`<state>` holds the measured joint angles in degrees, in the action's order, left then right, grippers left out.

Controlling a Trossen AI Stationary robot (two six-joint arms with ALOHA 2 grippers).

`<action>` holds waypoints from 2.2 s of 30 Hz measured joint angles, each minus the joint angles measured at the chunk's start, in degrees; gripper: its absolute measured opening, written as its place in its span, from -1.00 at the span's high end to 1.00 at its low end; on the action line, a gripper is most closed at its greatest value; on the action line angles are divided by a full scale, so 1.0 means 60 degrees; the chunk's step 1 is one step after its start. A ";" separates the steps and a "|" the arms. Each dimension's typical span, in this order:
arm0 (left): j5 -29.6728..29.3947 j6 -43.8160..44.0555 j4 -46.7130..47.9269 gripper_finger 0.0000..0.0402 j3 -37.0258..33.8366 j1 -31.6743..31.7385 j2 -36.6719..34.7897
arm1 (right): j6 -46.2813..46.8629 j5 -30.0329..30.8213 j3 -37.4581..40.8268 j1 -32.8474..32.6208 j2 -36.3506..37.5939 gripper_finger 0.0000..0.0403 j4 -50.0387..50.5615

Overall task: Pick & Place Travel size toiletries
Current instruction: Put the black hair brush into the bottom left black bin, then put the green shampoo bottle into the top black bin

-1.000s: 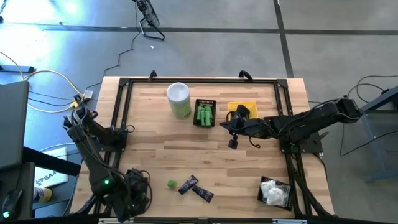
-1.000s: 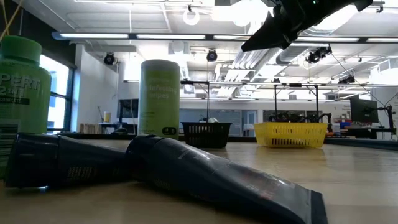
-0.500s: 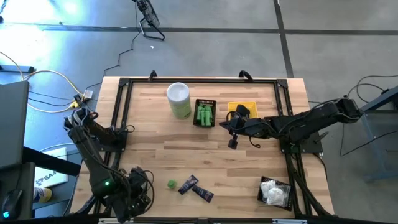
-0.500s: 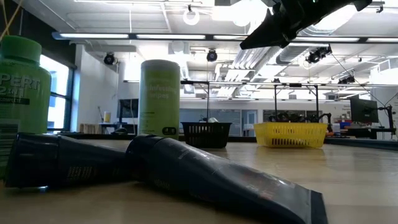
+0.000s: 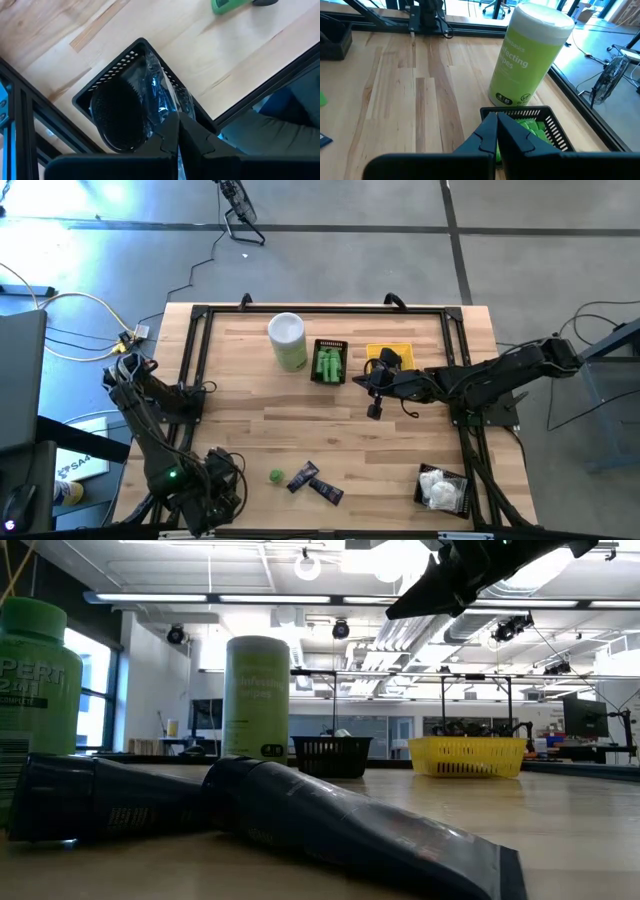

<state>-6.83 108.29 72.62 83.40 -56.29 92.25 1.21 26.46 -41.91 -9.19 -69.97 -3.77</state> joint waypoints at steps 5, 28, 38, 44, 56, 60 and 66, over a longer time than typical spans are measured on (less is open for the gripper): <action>-0.0004 0.0000 0.0117 1.00 0.0000 0.0004 0.0000 | 0.0000 0.0000 0.0000 -0.0003 0.0000 0.98 0.0000; -0.1364 -0.1274 0.0833 0.40 -0.0004 0.0015 -0.0225 | -0.0098 -0.0007 0.0000 -0.0002 0.0000 0.98 -0.0077; -0.3916 -0.3003 0.0372 0.89 -0.0004 0.0012 -0.0251 | -0.0414 -0.0744 0.0004 -0.0003 0.0000 0.98 -0.0201; -0.5893 -0.4904 -0.0705 0.97 -0.0004 0.0089 -0.0251 | -0.0709 -0.0965 0.0004 -0.0003 0.0000 0.98 -0.0201; -0.6179 -1.0816 -0.3452 1.00 -0.0004 0.2353 -0.0240 | -0.0710 -0.0951 0.0004 -0.0003 0.0000 0.98 -0.0203; -0.5449 -1.2979 -0.4513 1.00 -0.0004 0.3189 -0.0240 | -0.0710 -0.0951 0.0004 -0.0003 0.0000 0.98 -0.0201; -0.4416 -1.4224 -0.5259 1.00 -0.0004 0.4375 -0.0240 | -0.0719 -0.0940 0.0004 -0.0003 0.0000 0.98 -0.0190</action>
<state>-33.33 22.95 41.07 83.37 -30.04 90.80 -3.10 20.82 -41.89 -9.21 -69.97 -4.91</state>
